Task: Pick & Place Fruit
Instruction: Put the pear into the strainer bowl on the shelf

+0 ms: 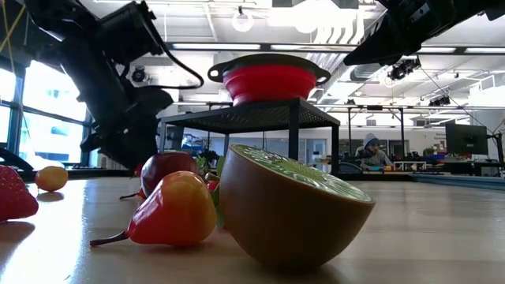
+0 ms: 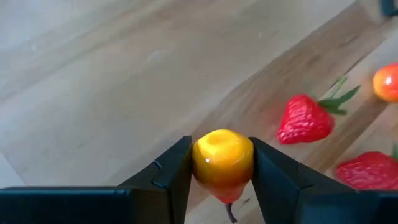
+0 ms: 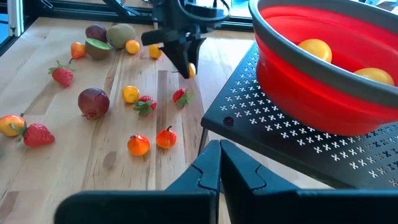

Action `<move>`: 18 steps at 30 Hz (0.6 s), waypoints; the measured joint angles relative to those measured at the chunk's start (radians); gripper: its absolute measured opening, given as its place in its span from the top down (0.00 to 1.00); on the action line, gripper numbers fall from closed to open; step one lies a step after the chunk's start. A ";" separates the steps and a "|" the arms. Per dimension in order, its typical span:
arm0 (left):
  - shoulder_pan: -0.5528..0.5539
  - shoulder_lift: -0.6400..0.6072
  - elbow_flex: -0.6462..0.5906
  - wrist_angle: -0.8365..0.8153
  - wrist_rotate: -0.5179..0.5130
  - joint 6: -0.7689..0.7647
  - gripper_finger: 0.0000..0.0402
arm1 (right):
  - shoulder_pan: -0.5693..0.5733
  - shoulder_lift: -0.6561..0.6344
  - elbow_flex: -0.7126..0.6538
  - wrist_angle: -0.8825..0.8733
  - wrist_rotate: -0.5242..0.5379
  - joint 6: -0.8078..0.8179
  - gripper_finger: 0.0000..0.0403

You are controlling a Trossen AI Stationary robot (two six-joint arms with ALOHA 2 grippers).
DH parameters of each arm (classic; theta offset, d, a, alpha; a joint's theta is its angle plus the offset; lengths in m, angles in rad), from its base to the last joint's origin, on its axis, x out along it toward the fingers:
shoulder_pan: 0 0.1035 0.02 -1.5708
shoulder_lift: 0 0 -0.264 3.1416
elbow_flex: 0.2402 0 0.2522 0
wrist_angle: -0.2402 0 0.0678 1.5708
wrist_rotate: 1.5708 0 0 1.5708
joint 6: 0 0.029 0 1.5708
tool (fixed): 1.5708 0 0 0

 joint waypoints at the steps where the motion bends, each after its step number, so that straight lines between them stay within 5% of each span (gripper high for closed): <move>1: 0.000 -0.009 0.000 -0.001 -0.004 0.005 0.65 | 0.000 0.000 0.000 0.000 0.000 0.000 0.99; 18: 0.001 -0.301 0.116 -0.003 0.084 0.034 0.65 | 0.000 0.000 0.000 0.000 0.000 0.000 0.99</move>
